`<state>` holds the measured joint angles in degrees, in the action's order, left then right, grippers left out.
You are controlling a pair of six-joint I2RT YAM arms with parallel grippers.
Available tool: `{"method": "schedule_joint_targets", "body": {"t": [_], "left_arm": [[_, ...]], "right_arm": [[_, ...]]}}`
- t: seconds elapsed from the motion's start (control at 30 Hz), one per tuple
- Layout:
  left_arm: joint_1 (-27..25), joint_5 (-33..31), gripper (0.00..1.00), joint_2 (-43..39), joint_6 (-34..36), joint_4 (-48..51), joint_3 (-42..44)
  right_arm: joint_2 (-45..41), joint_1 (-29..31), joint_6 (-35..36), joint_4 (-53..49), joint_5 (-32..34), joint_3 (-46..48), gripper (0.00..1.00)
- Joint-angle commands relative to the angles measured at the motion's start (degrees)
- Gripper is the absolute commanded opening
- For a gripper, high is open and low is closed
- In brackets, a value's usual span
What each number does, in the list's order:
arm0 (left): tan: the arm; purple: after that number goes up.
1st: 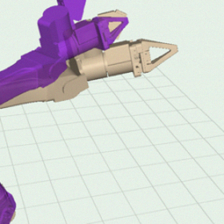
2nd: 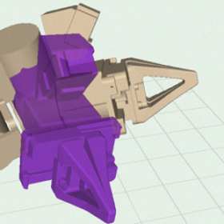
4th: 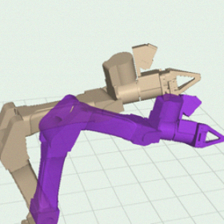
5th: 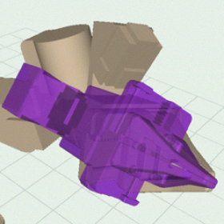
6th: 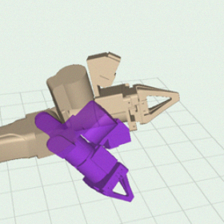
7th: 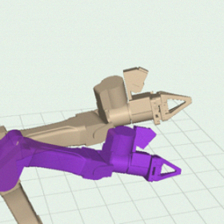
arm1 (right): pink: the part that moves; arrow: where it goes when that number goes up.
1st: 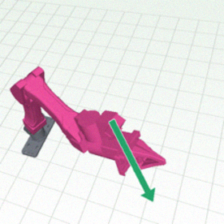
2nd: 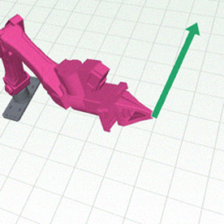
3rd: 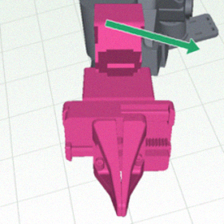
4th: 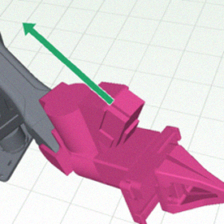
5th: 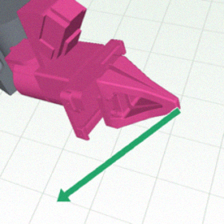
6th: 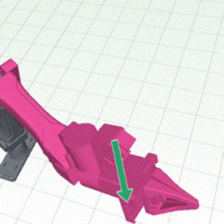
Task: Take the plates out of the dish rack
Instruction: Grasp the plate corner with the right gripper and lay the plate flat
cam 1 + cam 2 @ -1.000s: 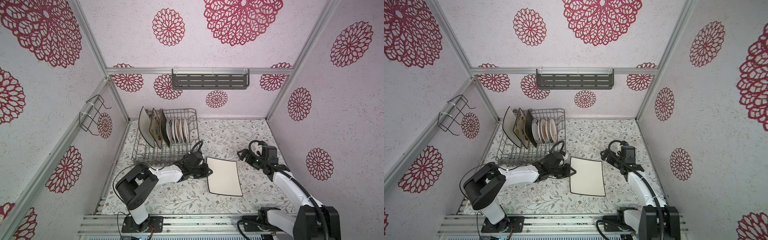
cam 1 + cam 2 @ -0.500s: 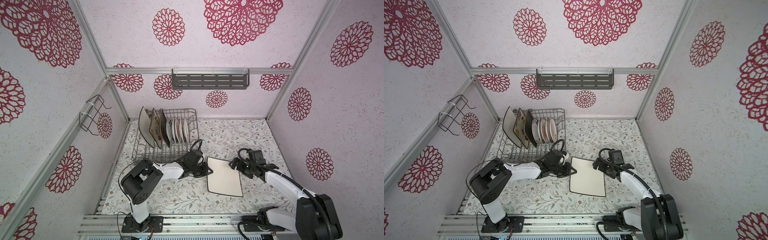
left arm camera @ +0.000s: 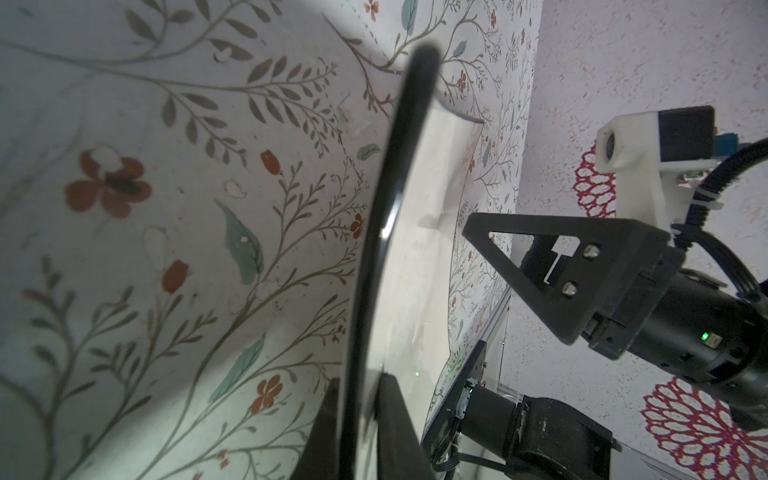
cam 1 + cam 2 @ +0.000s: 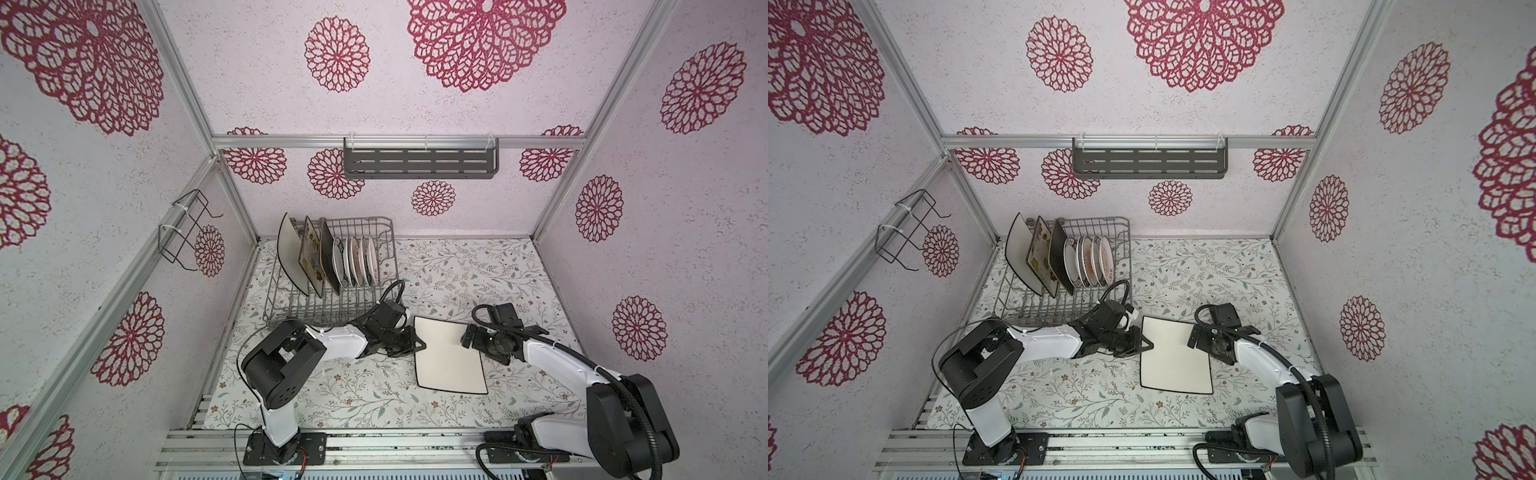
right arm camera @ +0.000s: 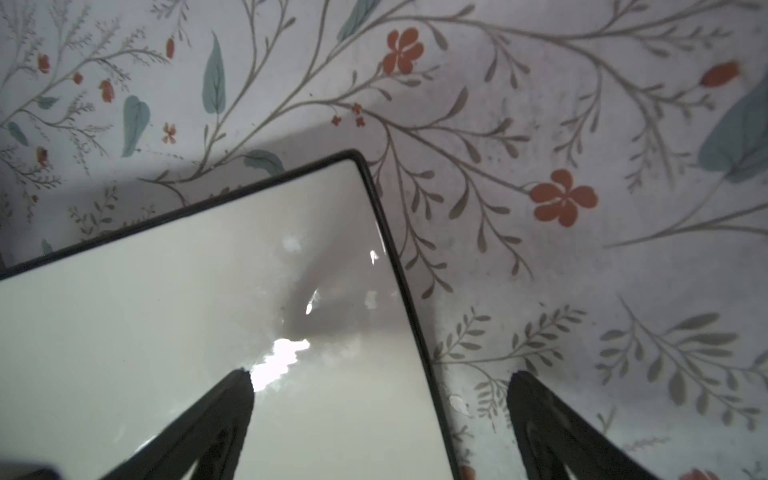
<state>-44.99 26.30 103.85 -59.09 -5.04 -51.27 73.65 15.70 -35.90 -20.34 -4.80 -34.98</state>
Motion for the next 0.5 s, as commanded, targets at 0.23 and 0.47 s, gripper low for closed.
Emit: {"method": "schedule_joint_targets", "body": {"t": [0.23, 0.47], "left_arm": [[-3.8, -6.8, 0.24, 3.2, 1.7, 25.3, 3.8], [-3.9, -6.8, 0.26, 3.6, 1.7, 26.9, 3.0]], "right_arm": [[3.8, 1.0, 2.8, 0.8, -0.6, -1.8, 0.99], [4.7, 3.1, 3.2, 0.0, -1.9, -2.7, 0.95]]}}
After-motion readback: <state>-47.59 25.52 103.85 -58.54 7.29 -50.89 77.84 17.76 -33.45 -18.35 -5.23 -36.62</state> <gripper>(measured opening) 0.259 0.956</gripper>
